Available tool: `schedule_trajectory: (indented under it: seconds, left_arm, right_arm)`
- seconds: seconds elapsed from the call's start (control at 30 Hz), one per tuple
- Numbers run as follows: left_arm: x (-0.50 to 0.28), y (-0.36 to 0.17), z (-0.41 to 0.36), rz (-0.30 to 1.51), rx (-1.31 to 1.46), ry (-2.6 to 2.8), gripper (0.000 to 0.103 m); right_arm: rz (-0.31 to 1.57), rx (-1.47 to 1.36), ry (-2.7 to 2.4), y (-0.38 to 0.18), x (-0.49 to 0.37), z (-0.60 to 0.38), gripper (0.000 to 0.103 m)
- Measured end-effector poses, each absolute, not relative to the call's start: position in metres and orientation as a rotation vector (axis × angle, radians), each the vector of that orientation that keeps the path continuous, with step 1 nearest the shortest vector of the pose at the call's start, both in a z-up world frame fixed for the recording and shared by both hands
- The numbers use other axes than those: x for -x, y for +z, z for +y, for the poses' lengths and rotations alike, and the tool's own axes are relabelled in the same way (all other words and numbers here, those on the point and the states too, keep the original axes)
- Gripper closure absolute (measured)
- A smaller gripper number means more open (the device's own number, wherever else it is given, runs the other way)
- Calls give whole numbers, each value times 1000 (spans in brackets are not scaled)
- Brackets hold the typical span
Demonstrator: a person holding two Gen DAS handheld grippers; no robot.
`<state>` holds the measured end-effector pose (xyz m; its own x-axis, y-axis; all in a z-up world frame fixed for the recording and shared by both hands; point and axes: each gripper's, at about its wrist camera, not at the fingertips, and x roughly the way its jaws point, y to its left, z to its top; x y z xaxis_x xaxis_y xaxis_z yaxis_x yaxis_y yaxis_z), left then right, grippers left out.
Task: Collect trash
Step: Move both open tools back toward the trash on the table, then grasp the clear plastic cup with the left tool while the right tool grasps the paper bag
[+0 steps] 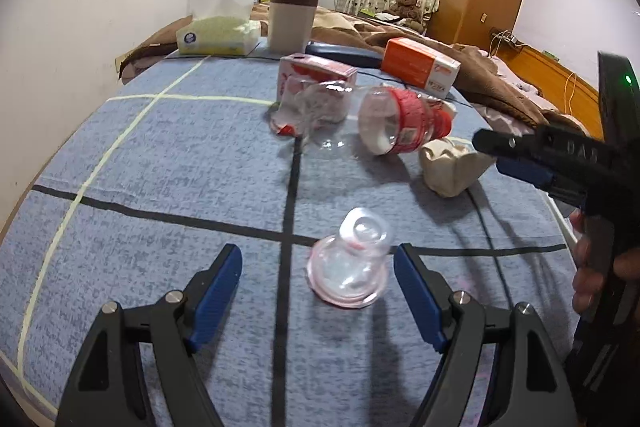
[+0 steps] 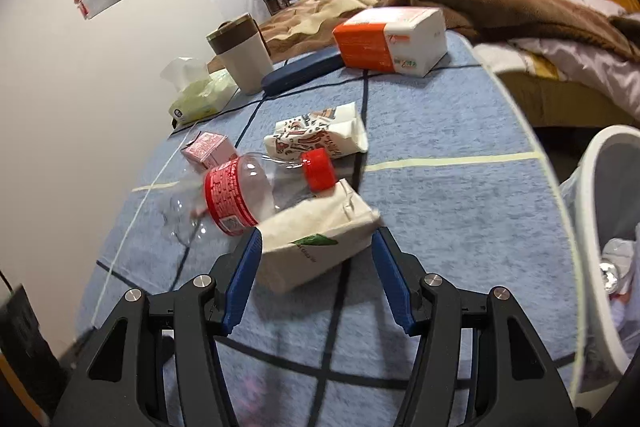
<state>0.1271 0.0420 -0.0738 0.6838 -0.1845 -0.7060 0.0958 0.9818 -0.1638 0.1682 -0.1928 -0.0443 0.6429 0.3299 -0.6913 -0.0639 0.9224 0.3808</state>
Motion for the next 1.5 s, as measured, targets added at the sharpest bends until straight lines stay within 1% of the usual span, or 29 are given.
schedule_trajectory:
  seconds: [0.13,0.27,0.4,0.47,0.5,0.57,0.6,0.67,0.77,0.9,1.03,1.17,1.5]
  left_arm:
    - [-127,-79,44,816,100,-157,23]
    - [-128,-78,46,816,103,-153,23]
    - [-132,-76,52,811,123,-147,27]
    - [-134,-77,54,812,134,-150,31]
    - [-136,-77,55,815,139,-153,32]
    - [-138,-76,56,817,147,-163,38]
    - [-140,-75,56,818,150,-169,39]
    - [-142,-74,55,815,155,-178,43]
    - [-144,-73,53,814,145,-181,45]
    - [-148,-75,55,820,154,-177,47]
    - [-149,-75,55,821,149,-175,61]
    - [-148,-74,51,816,128,-183,62]
    - [-141,-63,41,784,111,-199,62]
  right_arm:
    - [878,-381,207,-50,-180,-184,44]
    - [898,-309,212,-52,-187,-167,44]
    - [892,-229,228,-50,-184,-157,44]
    - [884,-186,229,-48,-181,-154,45]
    - [885,-166,241,-47,-179,-151,46]
    - [886,-143,263,-48,-177,-149,51]
    - [884,-136,271,-48,-176,-149,52]
    - [877,-134,299,-46,-173,-150,61]
    - [879,-114,328,-45,-171,-152,68]
    - [864,-58,310,-42,-170,-154,71]
    - [859,-50,314,-40,-169,-160,73]
    - [846,-20,294,-40,-165,-164,73]
    - [828,-54,270,-40,-154,-182,73]
